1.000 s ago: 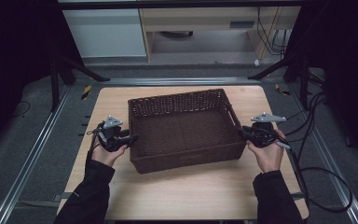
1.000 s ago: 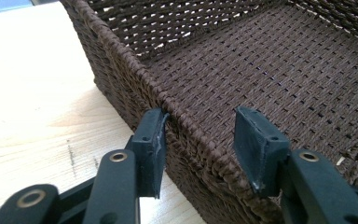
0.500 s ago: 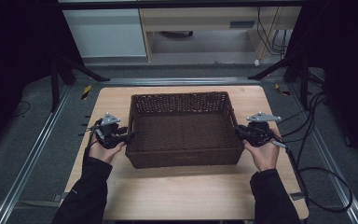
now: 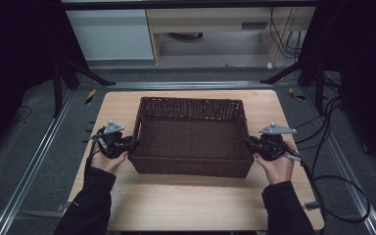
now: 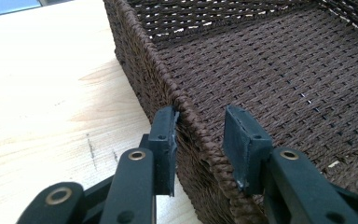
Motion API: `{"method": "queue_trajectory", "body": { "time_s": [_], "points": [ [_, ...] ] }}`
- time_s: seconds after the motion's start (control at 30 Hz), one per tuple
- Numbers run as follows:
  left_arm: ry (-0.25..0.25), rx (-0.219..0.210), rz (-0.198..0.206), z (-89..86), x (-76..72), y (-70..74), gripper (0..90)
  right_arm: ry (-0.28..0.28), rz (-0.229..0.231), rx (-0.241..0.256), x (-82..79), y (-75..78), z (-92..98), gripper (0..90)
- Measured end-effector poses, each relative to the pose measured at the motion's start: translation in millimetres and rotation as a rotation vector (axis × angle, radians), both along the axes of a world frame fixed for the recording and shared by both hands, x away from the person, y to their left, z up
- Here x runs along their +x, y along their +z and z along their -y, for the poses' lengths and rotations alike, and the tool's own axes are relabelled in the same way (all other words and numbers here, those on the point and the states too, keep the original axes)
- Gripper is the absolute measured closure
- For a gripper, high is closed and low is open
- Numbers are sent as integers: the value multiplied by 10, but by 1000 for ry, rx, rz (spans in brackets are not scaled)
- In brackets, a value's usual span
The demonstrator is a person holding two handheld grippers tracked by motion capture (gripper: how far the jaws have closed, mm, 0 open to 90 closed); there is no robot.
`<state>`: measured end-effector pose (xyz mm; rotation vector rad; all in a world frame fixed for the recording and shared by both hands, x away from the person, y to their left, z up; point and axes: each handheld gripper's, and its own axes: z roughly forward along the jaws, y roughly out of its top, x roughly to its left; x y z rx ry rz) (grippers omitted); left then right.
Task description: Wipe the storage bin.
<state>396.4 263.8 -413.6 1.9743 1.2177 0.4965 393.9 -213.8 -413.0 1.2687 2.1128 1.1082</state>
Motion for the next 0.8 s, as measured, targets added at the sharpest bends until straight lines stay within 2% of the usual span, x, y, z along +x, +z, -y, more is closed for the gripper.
{"method": "queue_trajectory", "body": {
  "time_s": [0.23,0.47,0.53,0.63,0.7,0.8],
  "points": [
    [0,12,-4,17,-72,14,636,5,9,15,17,-16,22,741],
    [-16,16,11,8,-69,12,600,3,10,8,23,-7,14,737],
    [-16,6,26,3,-81,36,519,-3,18,13,18,11,26,684],
    [-7,7,54,-36,-118,111,451,-30,50,22,-5,77,95,592],
    [1,16,73,-91,-160,177,418,-60,70,28,-21,116,171,527],
    [10,17,88,-205,-222,222,377,-109,69,24,-36,138,311,454]
  ]
}}
